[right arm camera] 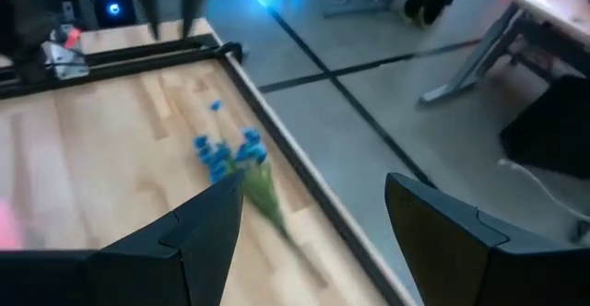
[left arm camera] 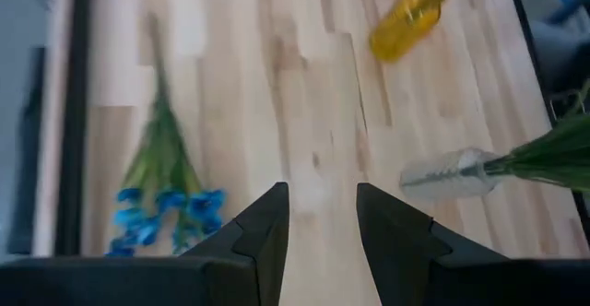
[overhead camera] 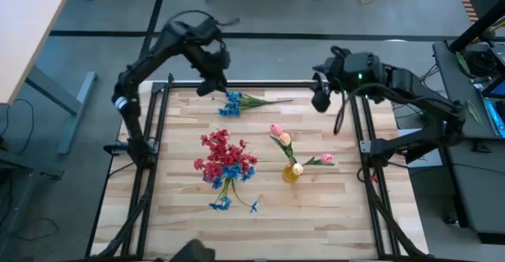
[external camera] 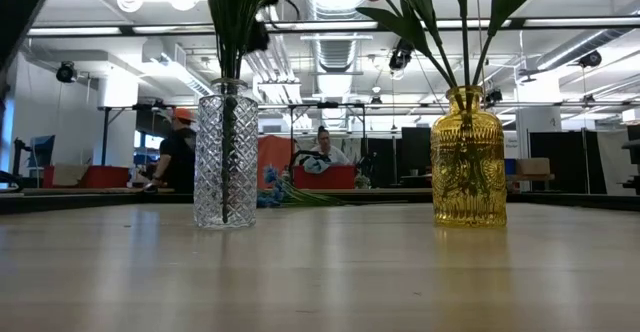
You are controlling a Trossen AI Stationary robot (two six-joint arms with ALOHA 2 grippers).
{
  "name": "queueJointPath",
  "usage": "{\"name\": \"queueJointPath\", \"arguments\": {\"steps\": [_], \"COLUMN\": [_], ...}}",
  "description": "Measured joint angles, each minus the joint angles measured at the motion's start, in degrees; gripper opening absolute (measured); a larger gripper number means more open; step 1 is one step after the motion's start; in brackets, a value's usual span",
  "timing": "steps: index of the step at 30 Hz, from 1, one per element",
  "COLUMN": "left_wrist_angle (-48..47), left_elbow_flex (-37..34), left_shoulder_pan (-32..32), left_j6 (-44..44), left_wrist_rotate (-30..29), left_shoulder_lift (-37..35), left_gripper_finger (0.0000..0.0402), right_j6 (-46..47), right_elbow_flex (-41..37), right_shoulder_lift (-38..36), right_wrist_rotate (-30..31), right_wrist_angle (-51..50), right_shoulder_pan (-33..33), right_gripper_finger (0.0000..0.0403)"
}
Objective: Sort flowers into vase by color
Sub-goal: Put the blue flower into the transparent vase
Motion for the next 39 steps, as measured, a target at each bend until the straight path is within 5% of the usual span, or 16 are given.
{"name": "queueJointPath", "arguments": {"steps": [5,9,17,24,30,39], "left_wrist_angle": [6.07,16.81,38.41,60.63,67.77,67.37], "left_elbow_flex": [-4.01,-14.23,-38.32,-55.77,-62.78,-63.39], "left_shoulder_pan": [1.18,0.20,-6.02,-14.34,-17.07,-17.07], "left_j6": [-6.87,-19.71,-44.74,-56.44,-59.85,-59.37], "left_wrist_rotate": [2.72,2.84,-10.98,-13.49,-13.68,-13.66], "left_shoulder_lift": [-8.99,-18.68,-41.12,-57.51,-62.46,-61.99], "left_gripper_finger": [0.0114,0.0114,0.0114,0.0114,0.0114,0.0114], "right_j6": [-5.94,-9.24,-18.97,-15.55,-14.12,-16.89], "right_elbow_flex": [-1.79,-9.15,-31.54,-44.09,-46.26,-46.37], "right_shoulder_lift": [1.90,2.52,-4.49,-4.87,1.97,14.74], "right_wrist_rotate": [-10.09,-17.11,-22.56,-26.92,-26.90,-31.27], "right_wrist_angle": [3.83,10.36,27.09,39.06,41.58,48.69], "right_shoulder_pan": [-9.22,-15.49,-25.27,-29.55,-29.52,-29.50], "right_gripper_finger": [0.0254,0.0242,0.0220,0.0204,0.0188,0.0178]}}
